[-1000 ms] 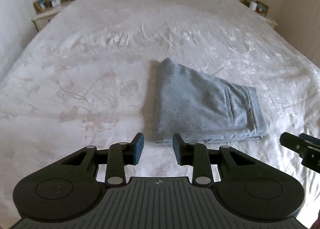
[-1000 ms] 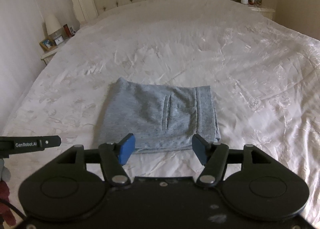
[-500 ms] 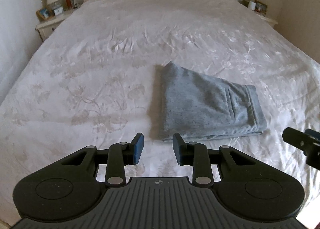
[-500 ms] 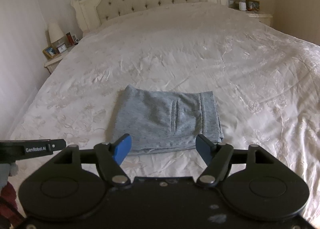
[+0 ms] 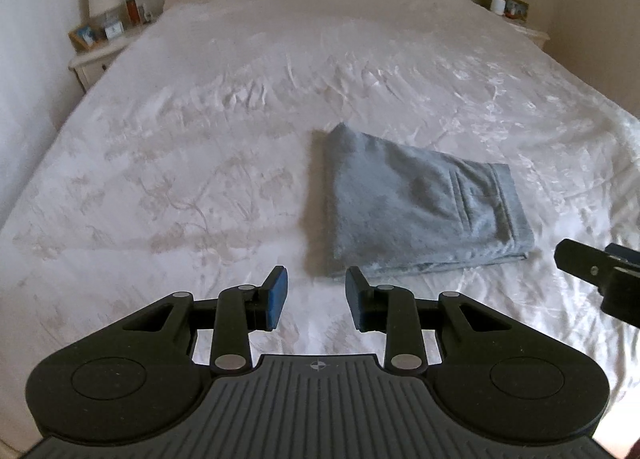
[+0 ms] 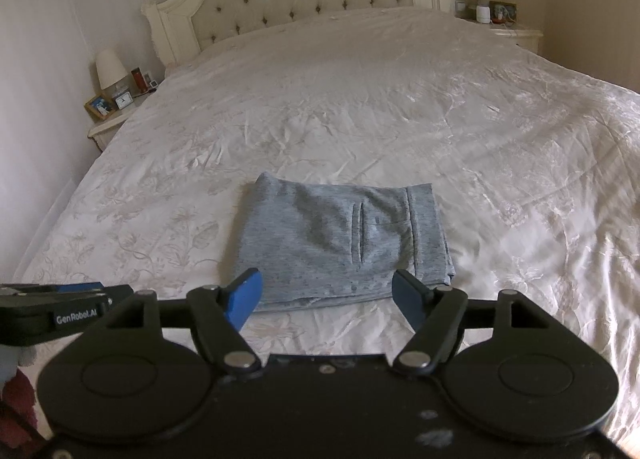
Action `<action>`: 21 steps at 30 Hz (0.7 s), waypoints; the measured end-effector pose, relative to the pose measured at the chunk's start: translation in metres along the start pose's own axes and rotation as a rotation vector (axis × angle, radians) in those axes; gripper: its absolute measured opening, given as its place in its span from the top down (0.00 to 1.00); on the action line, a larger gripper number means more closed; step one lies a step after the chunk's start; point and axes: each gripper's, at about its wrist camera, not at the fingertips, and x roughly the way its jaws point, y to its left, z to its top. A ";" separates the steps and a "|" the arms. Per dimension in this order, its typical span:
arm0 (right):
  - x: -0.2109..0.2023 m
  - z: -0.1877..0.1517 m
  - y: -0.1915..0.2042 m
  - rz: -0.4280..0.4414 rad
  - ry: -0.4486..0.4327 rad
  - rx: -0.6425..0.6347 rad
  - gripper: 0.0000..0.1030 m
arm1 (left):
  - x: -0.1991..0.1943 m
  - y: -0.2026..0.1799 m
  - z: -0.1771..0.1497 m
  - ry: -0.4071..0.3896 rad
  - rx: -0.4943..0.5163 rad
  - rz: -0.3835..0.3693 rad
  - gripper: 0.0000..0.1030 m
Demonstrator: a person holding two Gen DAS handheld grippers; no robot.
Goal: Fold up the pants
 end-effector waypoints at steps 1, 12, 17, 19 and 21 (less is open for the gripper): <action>0.000 0.000 0.001 0.000 0.000 0.000 0.26 | 0.001 0.001 0.000 0.011 -0.009 -0.005 0.70; 0.002 -0.001 0.010 -0.002 0.005 0.006 0.26 | 0.006 0.009 0.000 0.045 -0.063 -0.036 0.70; 0.003 -0.002 0.012 0.000 0.005 0.007 0.26 | 0.006 0.007 -0.001 0.050 -0.071 -0.033 0.70; 0.003 -0.002 0.010 0.002 0.006 0.008 0.26 | 0.007 0.008 -0.001 0.050 -0.070 -0.034 0.70; 0.003 -0.002 0.010 0.002 0.006 0.010 0.26 | 0.007 0.007 -0.001 0.053 -0.071 -0.034 0.70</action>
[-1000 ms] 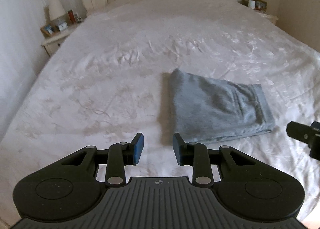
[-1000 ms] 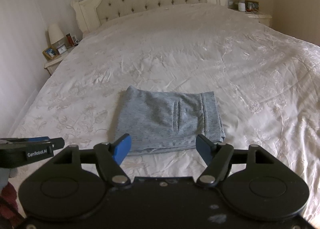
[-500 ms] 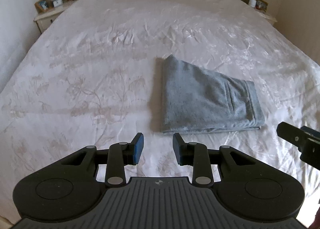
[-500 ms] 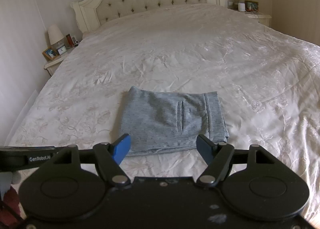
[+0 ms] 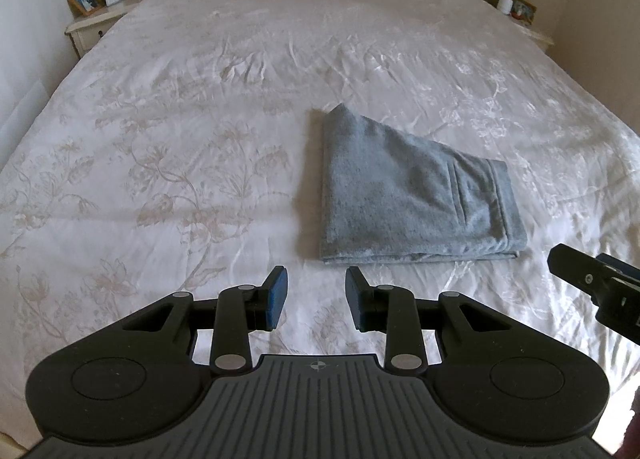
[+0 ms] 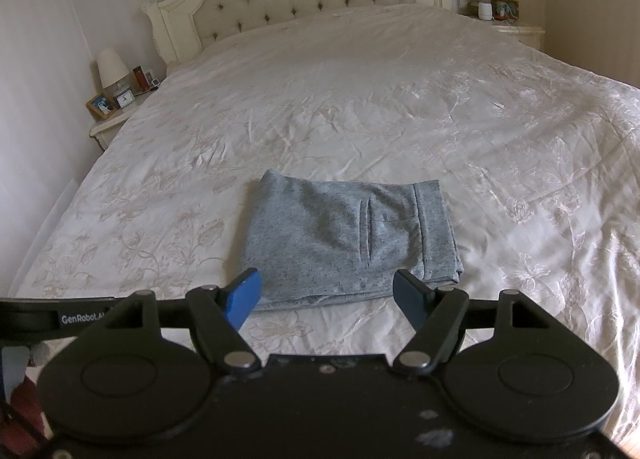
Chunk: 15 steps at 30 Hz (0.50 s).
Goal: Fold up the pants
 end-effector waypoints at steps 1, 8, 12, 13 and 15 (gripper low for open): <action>0.000 0.001 -0.001 0.003 0.001 -0.001 0.26 | 0.000 0.000 0.000 0.002 0.000 -0.003 0.70; 0.001 0.000 -0.002 0.004 0.004 0.002 0.26 | 0.001 -0.004 -0.001 0.004 -0.012 0.002 0.70; 0.001 0.000 -0.002 0.004 0.005 0.008 0.26 | 0.001 -0.002 -0.002 0.004 -0.031 -0.006 0.70; 0.001 0.000 -0.002 0.005 0.006 0.008 0.26 | 0.001 -0.001 -0.003 0.001 -0.036 -0.007 0.70; 0.001 -0.001 -0.002 0.005 0.006 0.007 0.26 | 0.002 0.000 -0.002 -0.002 -0.040 -0.006 0.70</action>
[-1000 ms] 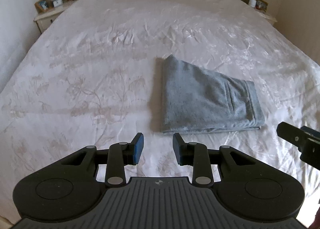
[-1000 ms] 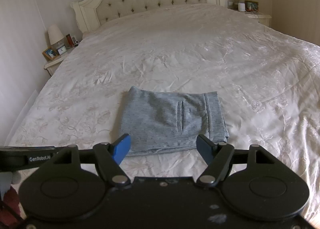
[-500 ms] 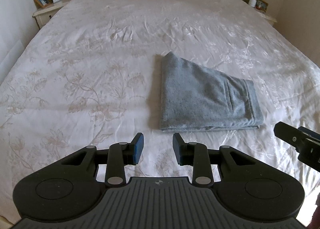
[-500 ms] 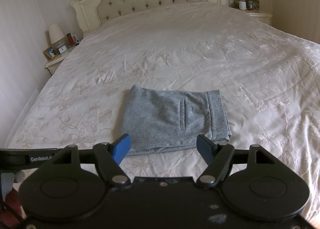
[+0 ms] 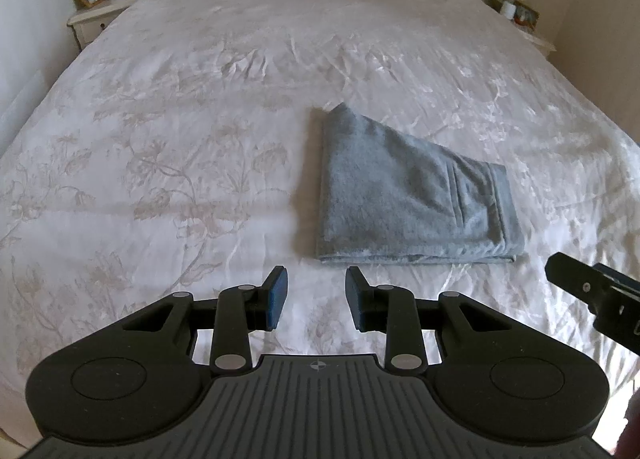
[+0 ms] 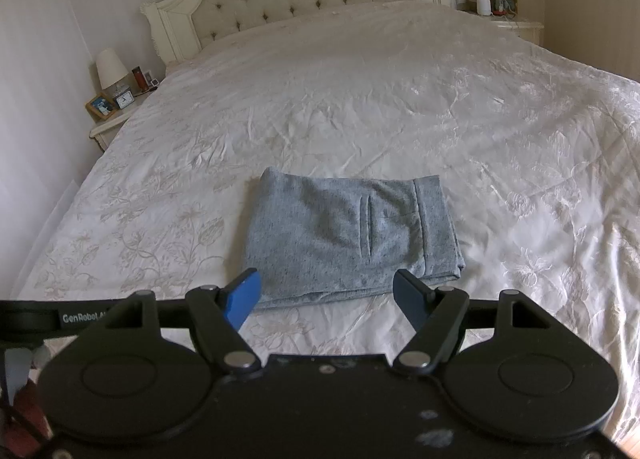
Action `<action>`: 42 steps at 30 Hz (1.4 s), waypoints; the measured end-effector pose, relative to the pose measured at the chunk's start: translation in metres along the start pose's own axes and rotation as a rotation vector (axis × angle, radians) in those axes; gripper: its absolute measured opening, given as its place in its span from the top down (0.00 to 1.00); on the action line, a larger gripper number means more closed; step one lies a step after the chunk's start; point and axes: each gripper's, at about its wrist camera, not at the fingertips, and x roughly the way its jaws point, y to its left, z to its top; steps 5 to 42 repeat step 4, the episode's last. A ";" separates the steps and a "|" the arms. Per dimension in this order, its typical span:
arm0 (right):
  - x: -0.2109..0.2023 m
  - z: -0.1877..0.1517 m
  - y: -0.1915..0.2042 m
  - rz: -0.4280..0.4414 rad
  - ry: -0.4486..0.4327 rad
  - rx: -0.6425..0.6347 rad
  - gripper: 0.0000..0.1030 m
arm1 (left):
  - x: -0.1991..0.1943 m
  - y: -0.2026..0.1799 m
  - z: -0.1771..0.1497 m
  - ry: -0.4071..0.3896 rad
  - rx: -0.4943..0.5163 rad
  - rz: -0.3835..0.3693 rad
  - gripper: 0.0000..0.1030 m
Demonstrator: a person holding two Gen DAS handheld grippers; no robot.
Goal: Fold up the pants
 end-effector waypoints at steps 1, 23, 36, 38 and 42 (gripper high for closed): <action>0.000 0.000 0.000 0.000 0.001 0.000 0.26 | 0.000 0.000 0.000 0.000 0.001 0.002 0.70; 0.001 0.000 0.000 0.002 0.003 0.001 0.26 | 0.000 0.000 0.000 0.004 0.002 0.000 0.70; 0.001 0.000 0.000 0.002 0.003 0.001 0.26 | 0.000 0.000 0.000 0.004 0.002 0.000 0.70; 0.001 0.000 0.000 0.002 0.003 0.001 0.26 | 0.000 0.000 0.000 0.004 0.002 0.000 0.70; 0.001 0.000 0.000 0.002 0.003 0.001 0.26 | 0.000 0.000 0.000 0.004 0.002 0.000 0.70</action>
